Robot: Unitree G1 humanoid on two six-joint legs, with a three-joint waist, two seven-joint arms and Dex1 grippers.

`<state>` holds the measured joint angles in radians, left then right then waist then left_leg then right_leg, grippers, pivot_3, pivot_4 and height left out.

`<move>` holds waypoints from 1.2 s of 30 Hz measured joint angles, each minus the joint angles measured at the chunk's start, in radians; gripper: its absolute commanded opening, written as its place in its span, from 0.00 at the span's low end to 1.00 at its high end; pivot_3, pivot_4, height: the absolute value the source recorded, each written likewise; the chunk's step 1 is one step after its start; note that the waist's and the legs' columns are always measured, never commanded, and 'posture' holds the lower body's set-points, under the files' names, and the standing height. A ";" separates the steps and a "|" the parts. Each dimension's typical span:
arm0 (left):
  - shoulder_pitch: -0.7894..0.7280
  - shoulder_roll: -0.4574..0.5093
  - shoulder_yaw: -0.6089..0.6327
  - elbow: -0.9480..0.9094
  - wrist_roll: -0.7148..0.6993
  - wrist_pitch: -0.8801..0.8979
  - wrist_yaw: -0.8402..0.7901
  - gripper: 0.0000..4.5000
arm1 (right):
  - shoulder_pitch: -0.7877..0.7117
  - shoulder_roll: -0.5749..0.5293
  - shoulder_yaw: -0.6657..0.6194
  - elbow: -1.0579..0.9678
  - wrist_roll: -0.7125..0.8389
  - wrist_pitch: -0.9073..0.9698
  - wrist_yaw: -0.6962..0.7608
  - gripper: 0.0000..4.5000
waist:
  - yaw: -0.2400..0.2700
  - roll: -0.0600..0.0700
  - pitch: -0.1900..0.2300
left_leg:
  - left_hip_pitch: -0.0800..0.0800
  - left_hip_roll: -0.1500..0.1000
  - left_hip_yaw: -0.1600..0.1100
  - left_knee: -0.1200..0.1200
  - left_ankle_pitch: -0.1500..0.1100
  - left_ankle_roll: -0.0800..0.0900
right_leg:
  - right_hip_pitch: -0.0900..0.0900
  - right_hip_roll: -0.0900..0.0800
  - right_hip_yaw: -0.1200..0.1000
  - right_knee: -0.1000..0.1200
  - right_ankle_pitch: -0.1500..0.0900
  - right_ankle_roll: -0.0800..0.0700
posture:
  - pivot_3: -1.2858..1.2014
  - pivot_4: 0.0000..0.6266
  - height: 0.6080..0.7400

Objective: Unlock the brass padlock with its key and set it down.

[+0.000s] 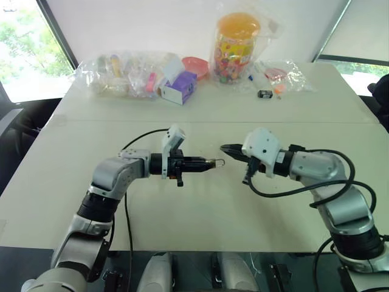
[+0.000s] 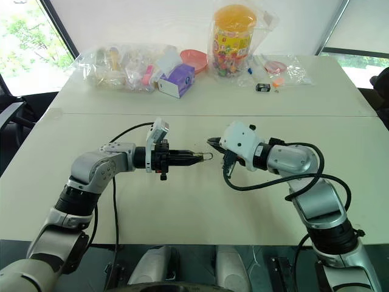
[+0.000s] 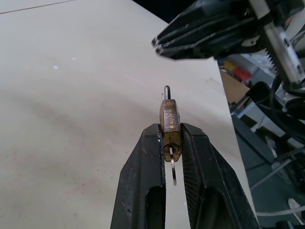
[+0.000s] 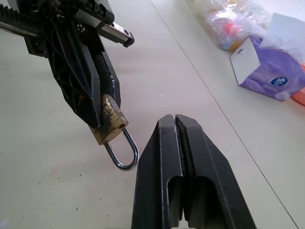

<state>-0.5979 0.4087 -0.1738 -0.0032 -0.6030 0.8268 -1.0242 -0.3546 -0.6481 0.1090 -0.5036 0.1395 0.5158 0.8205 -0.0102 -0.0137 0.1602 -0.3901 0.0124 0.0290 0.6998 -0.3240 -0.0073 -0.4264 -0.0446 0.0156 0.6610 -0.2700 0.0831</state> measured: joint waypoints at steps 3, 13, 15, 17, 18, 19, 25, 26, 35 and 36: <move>-0.006 0.000 0.005 -0.001 -0.017 0.014 0.000 0.00 | 0.013 0.003 0.011 0.013 0.000 -0.005 -0.011 0.00 | 0.000 0.000 0.000 | 0.000 0.000 0.000 0.000 0.000 0.000 | 0.000 0.000 0.000 0.000 0.000 0.000 | 0.52 0.24 0.96; -0.024 -0.010 0.033 -0.016 -0.045 0.031 0.003 0.00 | 0.069 0.005 0.083 0.152 -0.057 -0.119 -0.029 0.00 | 0.000 0.000 0.000 | 0.000 0.000 0.000 0.000 0.000 0.000 | 0.000 0.000 0.000 0.000 0.000 0.000 | 0.52 0.24 0.96; -0.027 -0.010 0.034 -0.018 -0.046 0.031 0.003 0.00 | 0.073 0.004 0.084 0.157 -0.061 -0.129 -0.030 0.00 | -0.001 0.000 0.000 | 0.000 0.000 0.000 0.000 0.000 0.000 | 0.000 0.001 0.000 0.000 0.000 0.000 | 0.52 0.24 0.96; -0.026 -0.010 0.034 -0.018 -0.046 0.032 0.003 0.00 | 0.072 0.001 0.081 0.156 -0.069 -0.138 -0.034 0.00 | -0.001 0.000 0.000 | 0.000 0.000 0.000 0.000 0.000 0.000 | 0.000 0.001 0.000 0.000 0.000 0.000 | 0.52 0.24 0.96; -0.026 -0.010 0.034 -0.018 -0.046 0.032 0.003 0.00 | 0.072 -0.002 0.077 0.156 -0.073 -0.139 -0.037 0.00 | -0.001 0.000 0.000 | 0.000 0.000 0.000 0.000 0.000 0.000 | 0.000 0.001 0.000 0.000 0.000 0.000 | 0.52 0.24 0.96; -0.026 -0.010 0.033 -0.018 -0.046 0.032 0.003 0.00 | 0.073 -0.007 0.071 0.156 -0.077 -0.139 -0.038 0.00 | 0.000 0.000 0.000 | 0.000 0.000 0.000 0.000 0.000 0.000 | 0.000 0.000 0.000 0.000 0.000 0.000 | 0.52 0.24 0.96; -0.015 -0.026 0.013 -0.001 -0.006 -0.004 0.015 0.00 | 0.176 -0.096 0.003 0.084 -0.080 -0.135 -0.034 0.00 | 0.008 0.000 0.000 | 0.000 -0.001 0.000 0.000 0.000 0.000 | 0.000 0.000 0.000 -0.001 0.000 0.000 | 0.52 0.24 0.96; -0.017 -0.042 0.001 0.023 0.014 -0.023 0.029 0.00 | 0.218 -0.119 -0.015 0.062 -0.079 -0.129 -0.032 0.00 | 0.014 0.000 0.000 | 0.000 -0.001 0.000 0.000 0.000 0.000 | 0.000 0.001 0.000 -0.001 0.000 0.000 | 0.52 0.24 0.96; -0.099 -0.230 -0.057 0.320 0.149 -0.139 0.080 0.22 | 0.384 -0.155 -0.144 -0.155 -0.044 0.007 -0.058 0.00 | 0.023 0.000 0.000 | 0.000 -0.001 0.000 0.000 0.000 0.000 | 0.001 0.002 0.000 -0.002 0.000 0.000 | 0.52 0.24 0.96; -0.112 -0.243 -0.062 0.357 0.165 -0.156 0.081 0.31 | 0.387 -0.155 -0.154 -0.174 -0.039 0.022 -0.063 0.00 | 0.022 0.000 0.000 | 0.000 -0.002 0.000 0.000 0.000 0.001 | 0.001 0.002 0.000 -0.002 0.000 0.000 | 0.52 0.24 0.96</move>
<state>-0.7095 0.1653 -0.2357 0.3536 -0.4377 0.6713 -0.9434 0.0323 -0.8030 -0.0453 -0.6775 0.1010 0.5380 0.7578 0.0116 -0.0140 0.1603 -0.3904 0.0109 0.0291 0.7000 -0.3243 -0.0068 -0.4257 -0.0422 0.0153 0.6593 -0.2700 0.0831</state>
